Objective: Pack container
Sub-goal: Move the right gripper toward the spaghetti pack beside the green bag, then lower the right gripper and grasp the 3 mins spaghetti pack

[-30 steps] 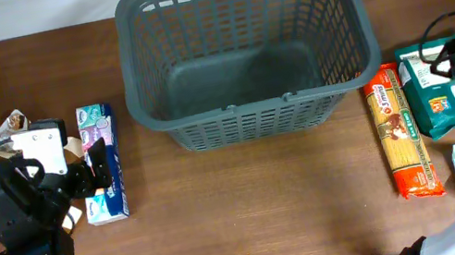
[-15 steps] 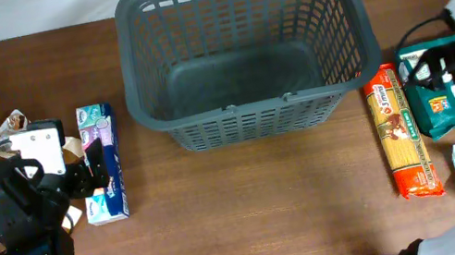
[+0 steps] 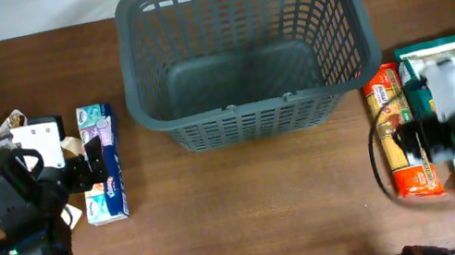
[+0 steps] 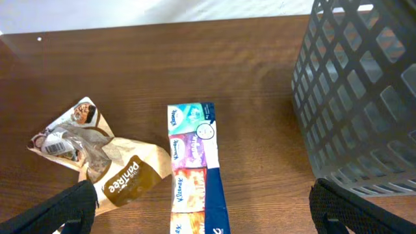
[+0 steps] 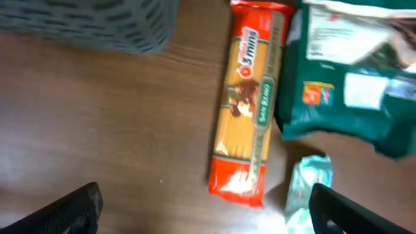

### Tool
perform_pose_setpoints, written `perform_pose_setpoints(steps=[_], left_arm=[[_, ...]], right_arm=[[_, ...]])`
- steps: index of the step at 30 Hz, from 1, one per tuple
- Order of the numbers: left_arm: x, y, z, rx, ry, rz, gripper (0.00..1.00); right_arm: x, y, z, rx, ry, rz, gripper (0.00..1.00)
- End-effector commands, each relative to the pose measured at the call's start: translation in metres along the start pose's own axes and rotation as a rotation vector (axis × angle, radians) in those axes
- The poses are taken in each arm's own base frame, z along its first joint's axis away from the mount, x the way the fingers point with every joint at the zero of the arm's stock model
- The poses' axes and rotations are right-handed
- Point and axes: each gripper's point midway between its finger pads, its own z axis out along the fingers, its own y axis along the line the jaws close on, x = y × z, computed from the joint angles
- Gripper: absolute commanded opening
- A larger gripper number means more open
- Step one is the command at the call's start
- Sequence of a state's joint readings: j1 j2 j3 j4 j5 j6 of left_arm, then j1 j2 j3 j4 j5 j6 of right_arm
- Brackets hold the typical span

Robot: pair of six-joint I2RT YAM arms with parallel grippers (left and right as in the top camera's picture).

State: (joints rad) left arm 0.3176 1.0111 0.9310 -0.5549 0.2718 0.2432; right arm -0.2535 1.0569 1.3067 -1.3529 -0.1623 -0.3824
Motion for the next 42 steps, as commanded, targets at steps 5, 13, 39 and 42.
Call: perform_pose_setpoints(steps=[5, 13, 39, 42], left_arm=[[0.001, 0.005, 0.004, -0.014, 0.007, -0.007, 0.99], [0.001, 0.005, 0.004, -0.013, 0.007, -0.007, 0.99], [0.004, 0.004, 0.004, -0.011, 0.018, -0.011, 0.99], [0.004, 0.004, 0.004, -0.010, 0.021, -0.011, 0.99]], right_arm=[[0.057, 0.005, -0.009, 0.190, -0.026, 0.039, 0.99], [0.077, -0.032, 0.005, 0.415, 0.064, 0.006, 0.99], [0.023, -0.014, 0.145, 0.150, 0.059, -0.001, 0.99], [0.022, -0.006, 0.160, 0.088, 0.076, 0.003, 0.99]])
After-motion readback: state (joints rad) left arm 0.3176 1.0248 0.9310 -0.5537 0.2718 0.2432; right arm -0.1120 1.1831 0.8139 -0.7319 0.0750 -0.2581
